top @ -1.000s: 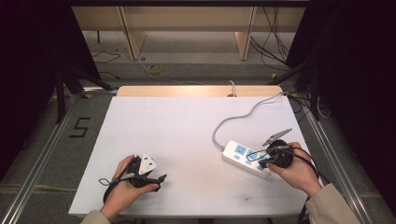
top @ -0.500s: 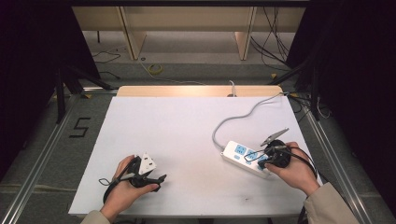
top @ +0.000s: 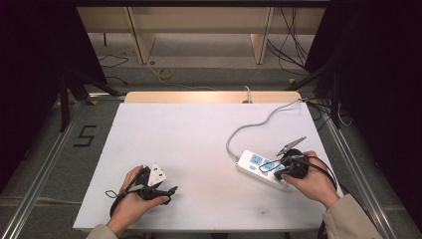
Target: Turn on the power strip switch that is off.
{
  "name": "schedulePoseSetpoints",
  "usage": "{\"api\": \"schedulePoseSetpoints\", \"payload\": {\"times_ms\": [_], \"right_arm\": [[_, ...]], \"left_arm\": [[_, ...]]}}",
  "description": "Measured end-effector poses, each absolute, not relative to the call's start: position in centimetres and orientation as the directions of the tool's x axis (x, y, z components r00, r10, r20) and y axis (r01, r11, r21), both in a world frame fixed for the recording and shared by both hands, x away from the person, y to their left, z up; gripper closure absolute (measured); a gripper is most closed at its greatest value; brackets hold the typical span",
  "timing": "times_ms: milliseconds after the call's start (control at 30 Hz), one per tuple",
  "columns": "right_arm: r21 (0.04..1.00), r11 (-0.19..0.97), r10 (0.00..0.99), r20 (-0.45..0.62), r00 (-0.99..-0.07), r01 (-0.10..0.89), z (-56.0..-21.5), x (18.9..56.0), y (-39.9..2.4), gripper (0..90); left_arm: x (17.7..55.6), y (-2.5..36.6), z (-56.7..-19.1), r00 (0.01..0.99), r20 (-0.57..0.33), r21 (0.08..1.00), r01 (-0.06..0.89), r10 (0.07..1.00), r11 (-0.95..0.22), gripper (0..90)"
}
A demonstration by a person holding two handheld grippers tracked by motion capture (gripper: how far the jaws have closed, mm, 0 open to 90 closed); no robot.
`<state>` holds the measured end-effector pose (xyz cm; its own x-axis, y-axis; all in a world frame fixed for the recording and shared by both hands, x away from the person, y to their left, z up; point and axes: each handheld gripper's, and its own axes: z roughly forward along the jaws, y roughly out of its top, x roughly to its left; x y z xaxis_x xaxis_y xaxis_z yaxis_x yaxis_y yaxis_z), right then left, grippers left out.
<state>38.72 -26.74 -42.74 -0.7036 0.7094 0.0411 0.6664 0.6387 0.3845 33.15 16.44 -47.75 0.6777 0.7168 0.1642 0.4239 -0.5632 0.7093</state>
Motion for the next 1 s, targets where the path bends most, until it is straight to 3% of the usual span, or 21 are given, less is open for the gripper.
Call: {"api": "schedulePoseSetpoints", "payload": {"times_ms": [1000], "right_arm": [[0.354,0.654,0.707,0.030,-0.707,0.669,-42.82,38.84,-26.27,90.0]], "left_arm": [[33.13,16.42,-47.71,0.677,0.165,0.708,0.424,0.717,-0.564,23.7]]}}
